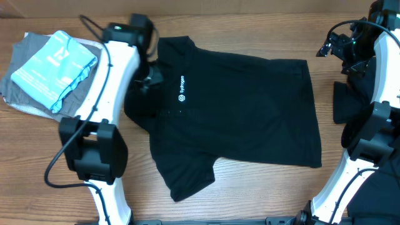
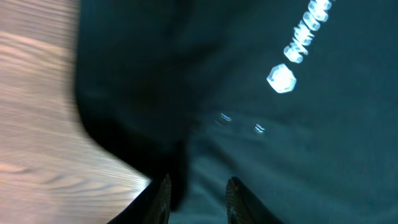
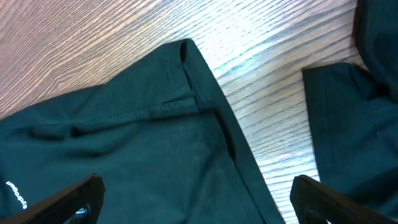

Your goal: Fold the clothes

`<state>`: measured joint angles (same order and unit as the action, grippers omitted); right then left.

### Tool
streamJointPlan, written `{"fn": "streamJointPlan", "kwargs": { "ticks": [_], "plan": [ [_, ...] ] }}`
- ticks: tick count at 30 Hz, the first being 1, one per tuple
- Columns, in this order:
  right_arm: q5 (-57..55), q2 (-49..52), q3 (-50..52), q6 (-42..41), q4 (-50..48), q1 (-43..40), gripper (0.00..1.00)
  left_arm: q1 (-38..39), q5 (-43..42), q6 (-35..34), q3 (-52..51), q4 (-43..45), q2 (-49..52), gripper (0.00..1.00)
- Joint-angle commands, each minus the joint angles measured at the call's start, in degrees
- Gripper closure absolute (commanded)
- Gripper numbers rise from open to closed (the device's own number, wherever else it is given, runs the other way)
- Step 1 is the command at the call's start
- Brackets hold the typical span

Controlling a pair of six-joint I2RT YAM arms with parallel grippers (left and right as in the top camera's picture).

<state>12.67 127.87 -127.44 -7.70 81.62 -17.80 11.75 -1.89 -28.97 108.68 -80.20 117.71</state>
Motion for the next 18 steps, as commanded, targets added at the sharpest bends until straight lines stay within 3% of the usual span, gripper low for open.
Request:
{"fn": "streamJointPlan", "kwargs": {
  "ticks": [1,8,18],
  "plan": [
    [0.4,-1.4,-1.2,-0.2,-0.2,0.2,0.0,2.7,-4.6,2.2,-3.8,1.9,-0.4,0.66],
    [0.4,-1.4,-1.2,-0.2,-0.2,0.2,0.0,4.3,-3.4,1.9,-12.9,8.9,-0.3,0.67],
    [0.4,-1.4,-1.2,-0.2,-0.2,0.2,0.0,-1.4,8.6,1.1,-19.9,8.3,-0.3,0.72]
  ]
}}
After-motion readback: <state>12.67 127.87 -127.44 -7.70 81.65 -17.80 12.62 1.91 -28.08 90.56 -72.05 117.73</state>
